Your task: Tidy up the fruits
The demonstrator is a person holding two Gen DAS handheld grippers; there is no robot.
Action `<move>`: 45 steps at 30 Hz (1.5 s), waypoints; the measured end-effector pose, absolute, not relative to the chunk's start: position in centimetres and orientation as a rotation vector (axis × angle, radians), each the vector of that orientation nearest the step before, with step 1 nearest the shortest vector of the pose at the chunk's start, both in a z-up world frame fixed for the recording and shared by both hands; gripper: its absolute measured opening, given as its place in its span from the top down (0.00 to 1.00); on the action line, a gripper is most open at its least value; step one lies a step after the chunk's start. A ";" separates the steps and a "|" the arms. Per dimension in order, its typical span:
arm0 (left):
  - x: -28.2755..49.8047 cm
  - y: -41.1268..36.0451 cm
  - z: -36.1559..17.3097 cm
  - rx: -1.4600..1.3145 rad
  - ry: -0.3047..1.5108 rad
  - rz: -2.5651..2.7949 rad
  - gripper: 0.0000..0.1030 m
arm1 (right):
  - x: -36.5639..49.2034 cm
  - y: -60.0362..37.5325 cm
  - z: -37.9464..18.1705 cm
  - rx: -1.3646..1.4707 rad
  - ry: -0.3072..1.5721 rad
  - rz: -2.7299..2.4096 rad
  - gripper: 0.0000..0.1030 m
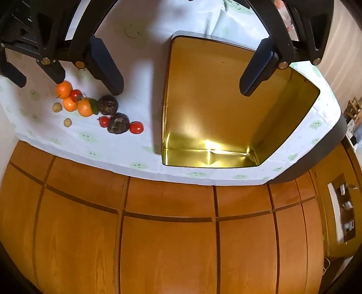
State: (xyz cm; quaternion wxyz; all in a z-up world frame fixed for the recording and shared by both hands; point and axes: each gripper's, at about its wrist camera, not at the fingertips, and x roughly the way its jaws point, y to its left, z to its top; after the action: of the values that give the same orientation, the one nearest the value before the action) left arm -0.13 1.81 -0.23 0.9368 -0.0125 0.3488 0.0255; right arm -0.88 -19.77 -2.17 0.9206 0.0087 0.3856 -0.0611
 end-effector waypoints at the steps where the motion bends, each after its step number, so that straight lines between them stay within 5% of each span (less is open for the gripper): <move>1: -0.1 1.8 -0.3 -0.022 0.714 0.055 0.00 | -0.9 -19.7 -2.3 0.017 0.793 -0.125 0.04; 45: -1.3 2.5 0.1 -0.036 0.701 0.058 0.00 | -1.8 -19.1 -1.5 0.015 0.755 -0.120 0.04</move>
State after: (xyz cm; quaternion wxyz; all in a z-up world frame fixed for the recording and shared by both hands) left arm -1.29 2.48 0.13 0.9386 -0.0176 0.3435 0.0286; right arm -1.78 -19.05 -1.54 0.9278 0.0071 0.3684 -0.0585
